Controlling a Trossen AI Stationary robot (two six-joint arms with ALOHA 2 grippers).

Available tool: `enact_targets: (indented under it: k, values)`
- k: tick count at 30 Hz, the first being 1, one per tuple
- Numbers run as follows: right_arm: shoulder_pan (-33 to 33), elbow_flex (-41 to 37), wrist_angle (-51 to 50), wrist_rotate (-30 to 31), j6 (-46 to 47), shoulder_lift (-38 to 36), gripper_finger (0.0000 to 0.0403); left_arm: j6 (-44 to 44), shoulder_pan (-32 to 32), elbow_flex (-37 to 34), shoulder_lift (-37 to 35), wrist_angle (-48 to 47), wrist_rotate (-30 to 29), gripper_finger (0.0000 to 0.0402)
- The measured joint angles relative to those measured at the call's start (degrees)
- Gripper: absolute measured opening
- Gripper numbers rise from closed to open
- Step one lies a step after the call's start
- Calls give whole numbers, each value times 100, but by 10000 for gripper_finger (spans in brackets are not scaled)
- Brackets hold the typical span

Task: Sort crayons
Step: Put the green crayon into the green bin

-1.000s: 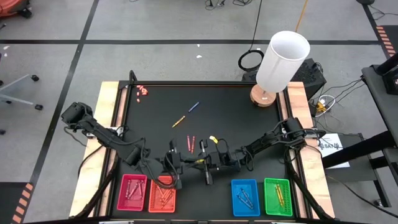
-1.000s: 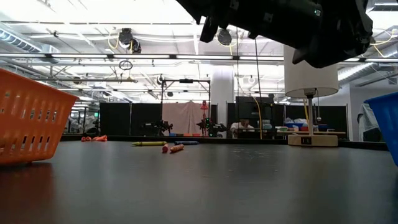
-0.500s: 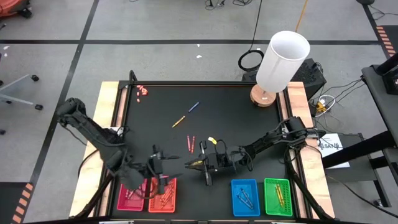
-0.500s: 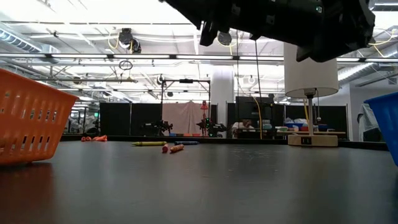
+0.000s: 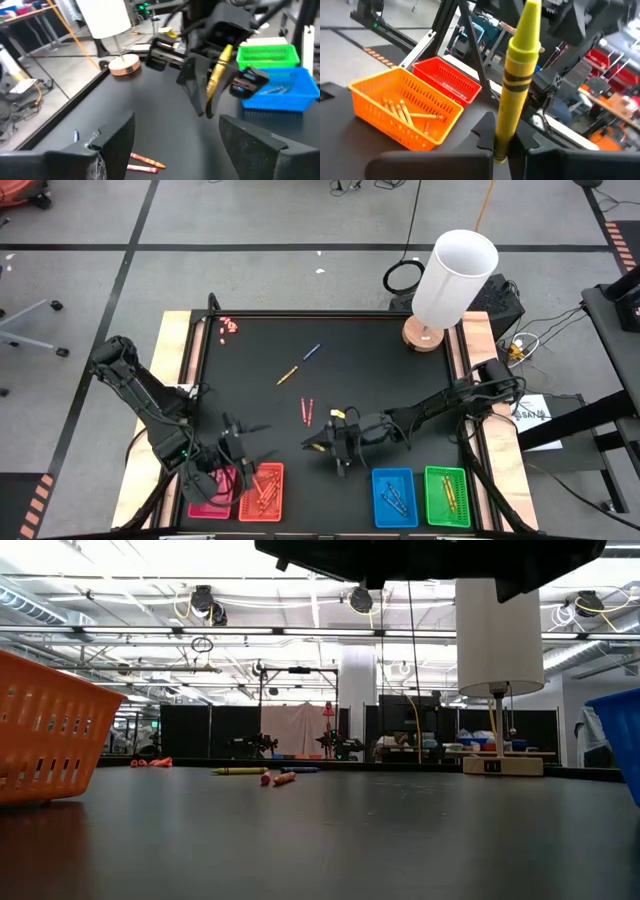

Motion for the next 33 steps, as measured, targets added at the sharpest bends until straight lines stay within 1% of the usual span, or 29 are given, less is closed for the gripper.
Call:
enact_targets:
  k: [3,12,15,21,23,26,33]
  values:
    - [0,0,-11,2,-395,-7,6,-137,6,0,0,-2,-152,292]
    - [0,0,-54,6,-1765,-7,6,-130,76,0,0,-92,-153,292]
    - [-13,0,-52,6,-1941,-7,6,-143,76,0,0,-92,-133,292]
    - [-24,0,-98,8,-1966,-7,6,-231,76,0,0,-91,6,292]
    - [-24,0,-104,8,-1843,-7,6,-294,76,0,0,-98,40,292]
    - [-24,0,-98,6,-1333,-7,6,-295,76,0,0,-99,99,292]
    - [-24,0,-116,-11,587,-7,6,-292,145,0,0,-105,111,292]
